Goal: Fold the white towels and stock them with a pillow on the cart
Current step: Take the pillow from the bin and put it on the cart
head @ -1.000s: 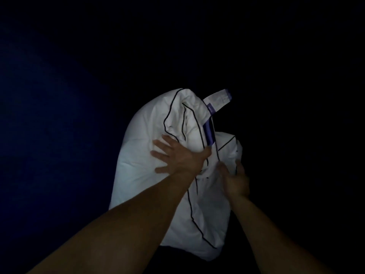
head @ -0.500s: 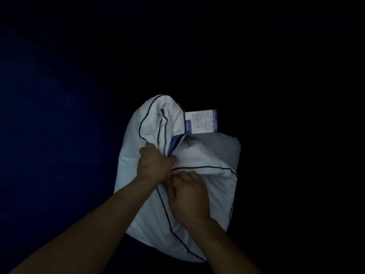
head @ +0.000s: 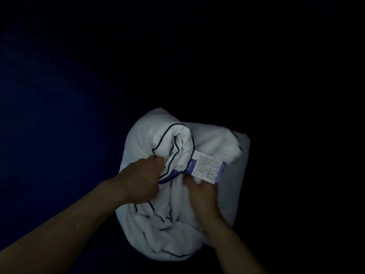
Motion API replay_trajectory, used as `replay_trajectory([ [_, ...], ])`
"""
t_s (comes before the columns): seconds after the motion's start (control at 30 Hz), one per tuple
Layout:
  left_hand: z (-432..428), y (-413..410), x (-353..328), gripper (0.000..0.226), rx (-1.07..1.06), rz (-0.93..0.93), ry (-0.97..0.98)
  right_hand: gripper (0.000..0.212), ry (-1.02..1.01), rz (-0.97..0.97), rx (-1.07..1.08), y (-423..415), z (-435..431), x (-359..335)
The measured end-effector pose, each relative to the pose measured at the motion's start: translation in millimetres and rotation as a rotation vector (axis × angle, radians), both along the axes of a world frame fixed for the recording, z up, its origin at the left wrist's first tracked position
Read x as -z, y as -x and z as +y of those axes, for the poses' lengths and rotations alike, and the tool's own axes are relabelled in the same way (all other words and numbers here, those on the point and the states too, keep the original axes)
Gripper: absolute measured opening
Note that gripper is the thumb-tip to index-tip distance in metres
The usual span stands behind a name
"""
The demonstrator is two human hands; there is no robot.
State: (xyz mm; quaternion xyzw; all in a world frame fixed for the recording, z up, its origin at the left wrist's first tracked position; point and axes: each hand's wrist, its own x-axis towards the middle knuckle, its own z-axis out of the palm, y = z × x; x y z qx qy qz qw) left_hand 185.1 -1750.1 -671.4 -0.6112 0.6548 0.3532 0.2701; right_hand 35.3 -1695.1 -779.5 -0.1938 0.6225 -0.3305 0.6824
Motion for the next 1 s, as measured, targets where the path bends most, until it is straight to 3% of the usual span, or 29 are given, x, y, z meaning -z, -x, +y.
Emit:
replay_trajectory([
  [0.07,0.4,5.1,-0.4,0.038,-0.016,0.037,0.001,0.042,0.128,0.05,-0.09,-19.1,3.7,-22.4],
  [0.1,1.4,5.8,1.2,0.037,-0.132,0.099,-0.031,0.053,0.18,0.07,-0.16,-23.2,7.3,-27.4],
  [0.2,1.8,12.2,-3.5,0.013,-0.895,0.518,-0.185,0.044,0.302,0.147,-0.405,-22.8,13.5,-36.8],
  [0.23,0.7,9.1,5.7,0.037,-1.022,0.581,-0.182,0.046,0.325,0.118,-0.479,-22.9,14.2,-40.6],
  [0.27,-0.5,7.0,17.4,0.065,-1.027,0.566,-0.137,0.053,0.314,0.03,-0.53,-22.3,15.8,-41.1],
  [0.33,-1.6,7.0,40.0,0.109,-0.822,0.295,0.041,0.05,0.176,-0.155,-0.526,-17.6,15.5,-32.6],
  [0.4,0.2,11.1,57.5,0.121,-0.739,0.131,0.091,0.038,0.105,-0.224,-0.509,-4.8,9.5,-14.3],
  [0.47,3.0,15.0,70.3,0.1,-0.726,0.114,0.197,0.043,0.14,-0.211,-0.543,8.4,0.7,6.8],
  [0.5,4.2,15.3,77.6,0.085,-0.716,0.107,0.285,0.035,0.18,-0.144,-0.508,17.5,-1.3,18.7],
  [0.53,5.6,14.0,85.6,0.07,-0.699,0.094,0.374,0.024,0.19,-0.048,-0.421,29.1,-2.6,34.4],
  [0.6,6.9,9.4,99.8,0.05,-0.65,0.063,0.48,0.023,0.062,0.172,-0.119,54.7,-6.2,85.4],
  [0.63,7.3,7.2,106.1,0.047,-0.643,0.073,0.486,0.045,-0.059,0.294,-0.013,64.9,-8.2,108.0],
  [0.67,7.9,4.0,112.7,0.047,-0.641,0.102,0.477,0.079,-0.186,0.387,-0.017,75.7,-7.8,126.2],
  [0.7,8.3,0.6,118.4,0.048,-0.649,0.141,0.46,0.1,-0.315,0.385,-0.034,83.7,-4.0,146.0],
  [0.83,7.9,-6.7,134.4,0.046,-0.668,0.222,0.362,0.105,-0.573,-0.097,-0.027,87.4,16.8,182.4],
  [0.93,6.6,-1.4,143.6,0.056,-0.683,0.231,0.279,0.115,-0.515,-0.033,0.034,71.3,30.9,214.8],
  [1.0,7.5,2.4,143.0,0.058,-0.69,0.232,0.276,0.119,-0.42,0.093,0.087,53.1,25.1,188.0],
])
